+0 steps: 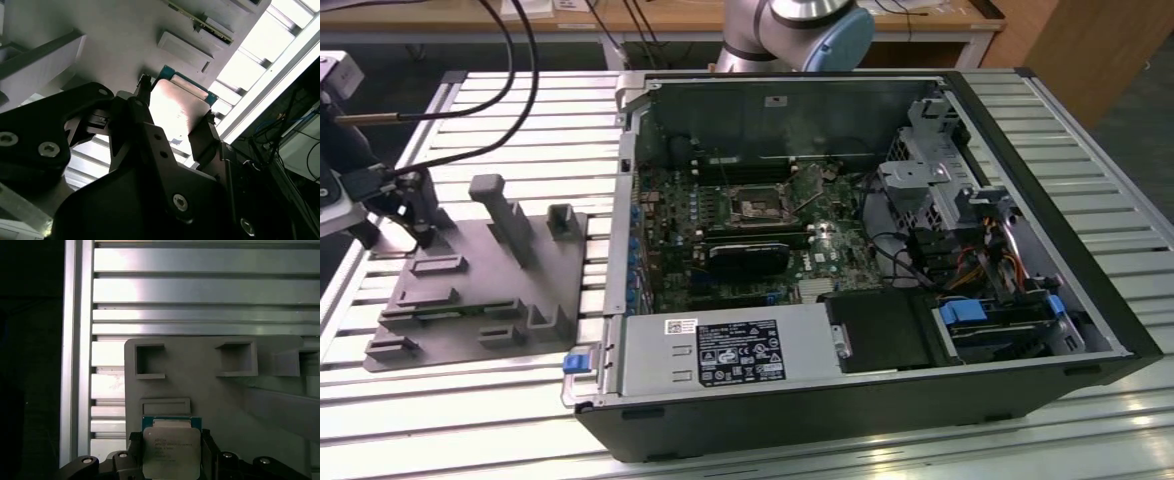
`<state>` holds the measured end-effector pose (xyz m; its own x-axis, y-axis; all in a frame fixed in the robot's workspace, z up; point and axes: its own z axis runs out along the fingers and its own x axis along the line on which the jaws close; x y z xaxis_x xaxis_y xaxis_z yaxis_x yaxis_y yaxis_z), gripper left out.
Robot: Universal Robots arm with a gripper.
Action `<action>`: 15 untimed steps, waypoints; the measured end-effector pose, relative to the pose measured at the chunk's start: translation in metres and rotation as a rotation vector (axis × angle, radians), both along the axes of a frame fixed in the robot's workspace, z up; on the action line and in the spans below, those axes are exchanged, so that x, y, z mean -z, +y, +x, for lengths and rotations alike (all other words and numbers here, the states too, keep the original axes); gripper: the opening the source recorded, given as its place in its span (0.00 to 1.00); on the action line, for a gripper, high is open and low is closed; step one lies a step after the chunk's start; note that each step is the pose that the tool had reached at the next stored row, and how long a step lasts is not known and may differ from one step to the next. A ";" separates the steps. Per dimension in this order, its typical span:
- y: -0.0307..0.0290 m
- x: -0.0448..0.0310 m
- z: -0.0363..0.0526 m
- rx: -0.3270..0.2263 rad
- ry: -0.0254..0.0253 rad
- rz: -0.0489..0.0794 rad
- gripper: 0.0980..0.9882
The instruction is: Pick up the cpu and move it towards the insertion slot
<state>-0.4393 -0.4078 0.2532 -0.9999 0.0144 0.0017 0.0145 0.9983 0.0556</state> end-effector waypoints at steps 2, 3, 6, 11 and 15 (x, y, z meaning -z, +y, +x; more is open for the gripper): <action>0.0000 -0.0026 0.0000 0.000 0.0000 0.001 0.51; 0.0000 -0.0039 0.0000 0.000 0.0000 0.001 0.51; 0.0000 -0.0081 0.0000 0.000 0.0000 0.003 0.51; 0.0000 -0.0152 0.0000 0.000 0.0001 0.006 0.51; 0.0000 -0.0204 0.0000 0.000 0.0000 0.007 0.51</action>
